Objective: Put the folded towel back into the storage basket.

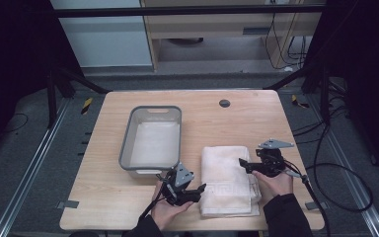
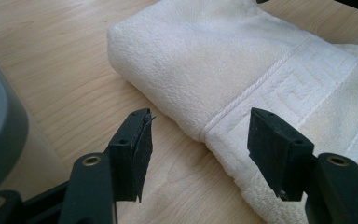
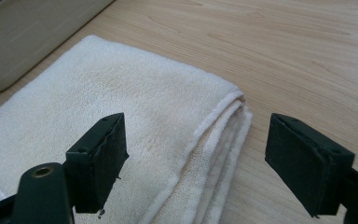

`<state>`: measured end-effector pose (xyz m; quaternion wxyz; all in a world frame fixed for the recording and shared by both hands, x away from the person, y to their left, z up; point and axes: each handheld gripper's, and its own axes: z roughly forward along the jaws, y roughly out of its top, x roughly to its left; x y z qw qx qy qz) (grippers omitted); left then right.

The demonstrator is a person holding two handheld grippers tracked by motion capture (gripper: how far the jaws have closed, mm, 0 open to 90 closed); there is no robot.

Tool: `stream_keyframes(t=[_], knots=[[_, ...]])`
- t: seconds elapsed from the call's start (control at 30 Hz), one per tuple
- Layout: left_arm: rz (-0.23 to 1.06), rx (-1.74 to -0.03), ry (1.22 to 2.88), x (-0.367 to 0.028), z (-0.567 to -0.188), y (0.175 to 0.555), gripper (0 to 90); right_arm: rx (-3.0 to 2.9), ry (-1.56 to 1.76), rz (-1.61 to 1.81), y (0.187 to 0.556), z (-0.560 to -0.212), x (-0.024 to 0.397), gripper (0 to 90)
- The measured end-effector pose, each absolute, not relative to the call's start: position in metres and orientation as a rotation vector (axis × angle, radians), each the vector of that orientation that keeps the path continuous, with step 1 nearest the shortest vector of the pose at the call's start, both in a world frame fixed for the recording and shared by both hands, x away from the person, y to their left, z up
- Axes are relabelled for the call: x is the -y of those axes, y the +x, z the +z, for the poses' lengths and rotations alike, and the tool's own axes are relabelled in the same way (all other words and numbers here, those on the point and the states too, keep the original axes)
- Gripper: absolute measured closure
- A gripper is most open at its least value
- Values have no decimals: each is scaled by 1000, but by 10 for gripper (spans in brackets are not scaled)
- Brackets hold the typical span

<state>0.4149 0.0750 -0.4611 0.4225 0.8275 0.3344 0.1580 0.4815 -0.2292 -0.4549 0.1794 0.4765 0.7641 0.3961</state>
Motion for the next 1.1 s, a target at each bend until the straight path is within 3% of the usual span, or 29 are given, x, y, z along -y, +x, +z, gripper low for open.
stream_keyframes(t=[1.1], knots=[[327, -858, 2154, -48, -492, 423, 329, -2221, 1414, 1056, 491, -482, 225, 247]])
